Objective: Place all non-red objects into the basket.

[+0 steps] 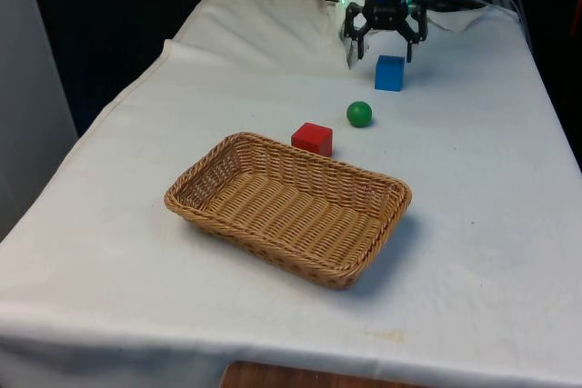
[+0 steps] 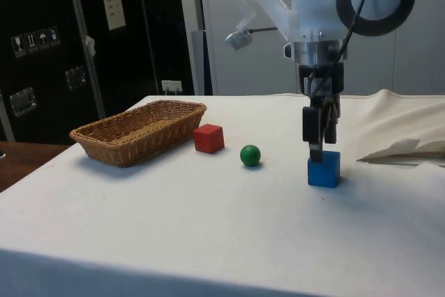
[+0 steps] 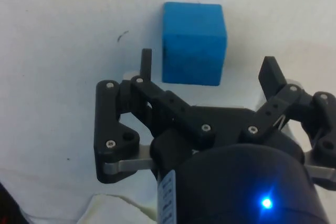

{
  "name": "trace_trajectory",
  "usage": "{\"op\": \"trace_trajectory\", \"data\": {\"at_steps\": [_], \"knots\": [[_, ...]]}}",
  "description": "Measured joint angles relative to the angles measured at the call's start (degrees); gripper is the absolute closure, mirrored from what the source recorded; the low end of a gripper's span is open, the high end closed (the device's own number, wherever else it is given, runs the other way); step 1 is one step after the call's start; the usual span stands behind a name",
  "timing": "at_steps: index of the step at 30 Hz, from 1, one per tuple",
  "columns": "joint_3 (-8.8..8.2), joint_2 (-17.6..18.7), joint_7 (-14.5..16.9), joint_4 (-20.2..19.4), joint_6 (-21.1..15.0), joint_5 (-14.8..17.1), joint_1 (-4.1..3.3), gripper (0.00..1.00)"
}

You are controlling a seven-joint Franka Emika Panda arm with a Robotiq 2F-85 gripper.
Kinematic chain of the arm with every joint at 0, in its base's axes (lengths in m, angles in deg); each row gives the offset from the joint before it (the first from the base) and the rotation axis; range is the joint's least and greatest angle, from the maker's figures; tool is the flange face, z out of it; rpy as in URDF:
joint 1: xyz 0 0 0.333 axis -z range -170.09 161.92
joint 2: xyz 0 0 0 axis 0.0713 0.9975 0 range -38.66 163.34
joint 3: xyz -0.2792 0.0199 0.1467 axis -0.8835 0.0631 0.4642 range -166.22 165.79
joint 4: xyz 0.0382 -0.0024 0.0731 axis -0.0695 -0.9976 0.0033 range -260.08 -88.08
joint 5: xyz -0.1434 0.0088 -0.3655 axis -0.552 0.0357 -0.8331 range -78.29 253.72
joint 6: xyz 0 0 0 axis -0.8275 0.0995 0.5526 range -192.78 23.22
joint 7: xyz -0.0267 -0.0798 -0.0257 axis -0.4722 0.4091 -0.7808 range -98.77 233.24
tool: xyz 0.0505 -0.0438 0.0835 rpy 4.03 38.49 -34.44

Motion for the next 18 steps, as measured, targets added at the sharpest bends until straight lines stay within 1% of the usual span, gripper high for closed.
{"op": "trace_trajectory", "data": {"at_steps": [1, 2, 3, 4, 9, 10, 11, 14, 18], "knots": [[0.34, 0.17, 0.00, 0.06, 0.00, 0.46, -0.06, 0.00], [0.34, 0.17, 0.00, 0.06, 0.00, 0.46, -0.06, 0.00], [0.74, 0.29, 0.00, 0.06, -0.06, 0.92, -0.11, 0.00], [1.49, 0.57, 0.00, 0.11, -0.11, 1.78, -0.17, 0.00], [3.15, 1.26, 0.00, 0.23, -0.52, 3.78, -0.34, 0.00], [3.72, 1.55, 0.00, 0.34, -0.63, 4.35, -0.34, 0.00], [3.72, 1.55, 0.00, 0.34, -0.63, 4.35, -0.34, 0.00], [4.47, 2.12, 0.00, 0.80, -0.63, 5.16, -0.40, 0.00], [4.58, 3.15, 0.00, 1.89, -0.63, 5.27, -0.34, 0.00]]}}
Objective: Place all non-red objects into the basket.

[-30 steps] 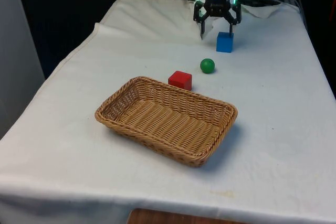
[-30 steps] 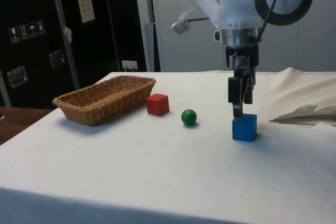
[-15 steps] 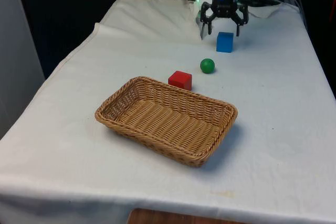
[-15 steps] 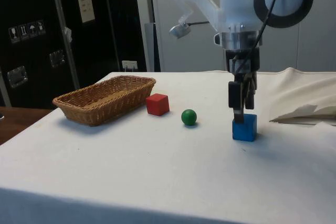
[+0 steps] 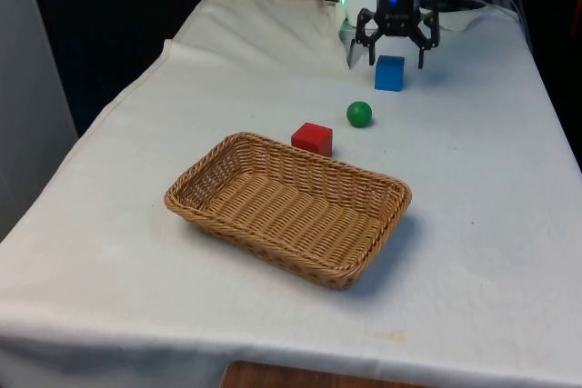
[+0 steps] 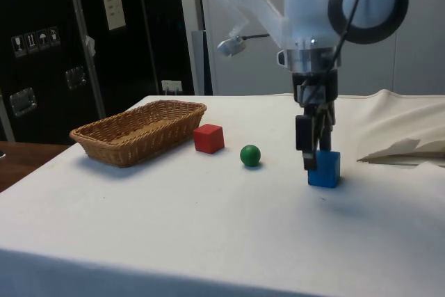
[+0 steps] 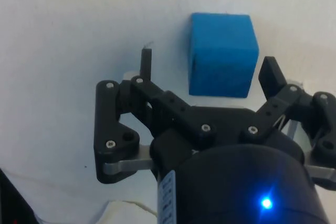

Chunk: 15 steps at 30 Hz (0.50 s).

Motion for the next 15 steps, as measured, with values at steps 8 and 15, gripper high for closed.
{"op": "trace_trajectory", "data": {"at_steps": [8, 15], "knots": [[-0.06, 5.39, 0.63, 3.95, -0.29, 0.00, 0.11, 0.00], [0.00, 8.77, 1.32, 4.87, -1.95, 0.00, 0.11, 0.00]]}}
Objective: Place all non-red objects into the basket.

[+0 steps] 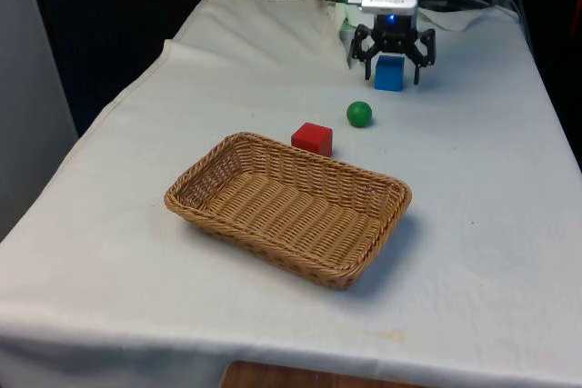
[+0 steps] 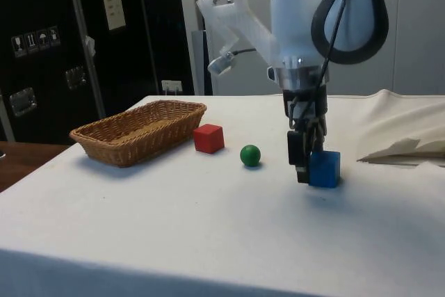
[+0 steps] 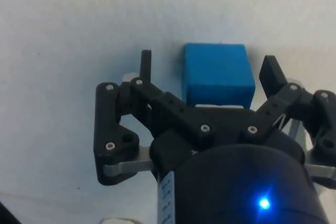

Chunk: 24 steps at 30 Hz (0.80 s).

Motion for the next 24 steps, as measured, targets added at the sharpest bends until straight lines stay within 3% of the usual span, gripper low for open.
{"op": "trace_trajectory", "data": {"at_steps": [6, 12, 20, 24], "knots": [[-0.06, 0.74, 0.69, 0.17, -0.52, 0.00, 0.11, 0.00], [-0.69, -0.80, 1.95, -0.52, 0.00, 0.00, 0.57, 0.00], [-2.01, -4.58, 3.44, -1.03, 4.41, -0.11, 0.97, 0.00], [-2.18, -4.81, 3.55, -0.97, 5.44, -0.11, 0.97, 0.00]]}}
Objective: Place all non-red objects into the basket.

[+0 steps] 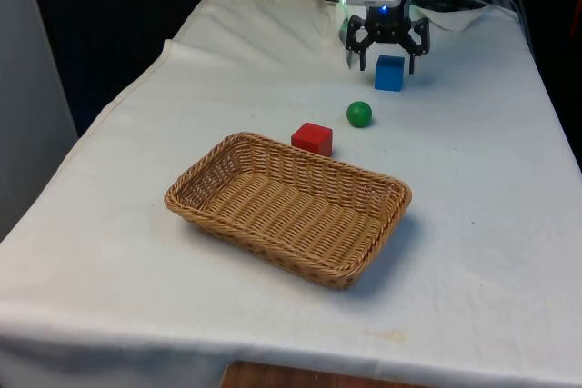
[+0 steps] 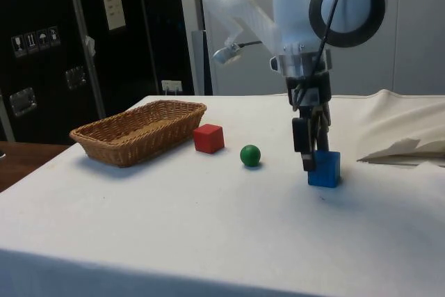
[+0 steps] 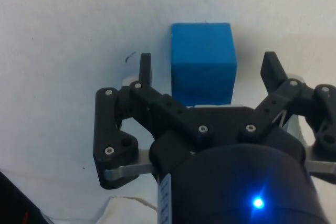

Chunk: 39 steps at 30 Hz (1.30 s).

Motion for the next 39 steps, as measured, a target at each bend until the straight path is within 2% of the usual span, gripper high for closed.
{"op": "trace_trajectory", "data": {"at_steps": [14, 15, 17, 18, 21, 22, 23, 24, 36, 39], "knots": [[1.03, 1.78, -0.34, 0.46, 0.80, 0.00, -0.06, 0.00], [1.09, 1.95, -0.40, 0.57, 0.80, 0.00, -0.06, 0.03], [1.20, 2.23, -0.46, 0.74, 0.80, 0.00, -0.06, 0.21], [1.26, 2.46, -0.46, 0.97, 0.80, 0.00, -0.06, 0.43], [1.26, 2.69, -0.52, 1.09, 0.80, 0.00, -0.06, 0.77], [1.26, 2.75, -0.52, 1.09, 0.80, 0.00, -0.06, 0.77], [1.32, 2.75, -0.52, 1.09, 0.80, 0.00, -0.06, 0.93], [1.32, 2.75, -0.52, 1.15, 0.86, 0.00, -0.06, 1.00], [1.26, 2.52, -0.52, 1.49, 0.92, 0.00, 0.00, 1.00], [0.74, 1.09, -0.46, 2.41, 2.86, 0.00, 0.11, 1.00]]}}
